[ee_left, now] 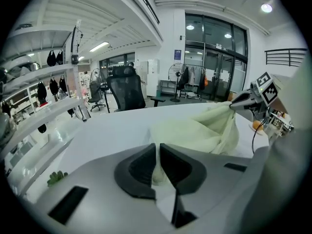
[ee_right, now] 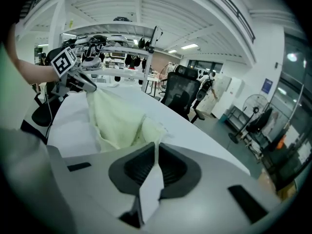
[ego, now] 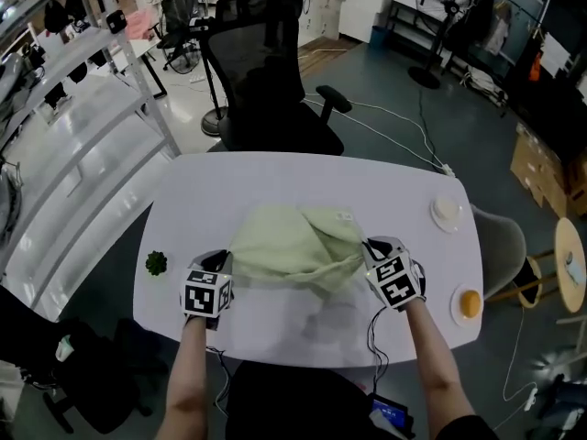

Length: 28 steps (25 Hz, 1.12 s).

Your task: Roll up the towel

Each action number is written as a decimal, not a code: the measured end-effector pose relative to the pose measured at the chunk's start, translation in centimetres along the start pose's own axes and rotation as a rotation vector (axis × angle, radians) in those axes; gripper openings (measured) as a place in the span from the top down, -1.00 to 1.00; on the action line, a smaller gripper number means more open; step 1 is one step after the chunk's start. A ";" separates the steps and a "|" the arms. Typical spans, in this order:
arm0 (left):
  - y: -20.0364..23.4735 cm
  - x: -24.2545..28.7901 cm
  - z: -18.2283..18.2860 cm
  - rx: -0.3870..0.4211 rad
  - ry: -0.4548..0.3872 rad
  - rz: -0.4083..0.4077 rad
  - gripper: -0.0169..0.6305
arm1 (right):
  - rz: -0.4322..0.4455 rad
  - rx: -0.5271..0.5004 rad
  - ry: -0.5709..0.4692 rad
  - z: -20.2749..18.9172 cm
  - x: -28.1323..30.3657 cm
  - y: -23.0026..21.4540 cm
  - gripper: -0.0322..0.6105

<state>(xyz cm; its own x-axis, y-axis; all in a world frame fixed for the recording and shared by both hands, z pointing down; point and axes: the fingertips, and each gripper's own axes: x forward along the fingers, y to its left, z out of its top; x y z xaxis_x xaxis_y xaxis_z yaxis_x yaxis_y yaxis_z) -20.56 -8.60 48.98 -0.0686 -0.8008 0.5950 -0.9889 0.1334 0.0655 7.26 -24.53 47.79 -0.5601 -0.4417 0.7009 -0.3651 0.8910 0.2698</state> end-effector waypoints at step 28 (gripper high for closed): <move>5.8 -3.5 -9.5 -0.050 0.185 0.152 0.82 | 0.078 0.123 0.165 -9.2 -0.5 5.6 0.23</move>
<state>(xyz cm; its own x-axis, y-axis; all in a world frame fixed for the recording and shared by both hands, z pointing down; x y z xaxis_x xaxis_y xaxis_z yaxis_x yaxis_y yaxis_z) -24.81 0.46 54.88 -0.1860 -0.6492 0.7375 -0.9610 0.2764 0.0010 12.34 -18.37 55.04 -0.4643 -0.3395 0.8181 -0.4188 0.8980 0.1349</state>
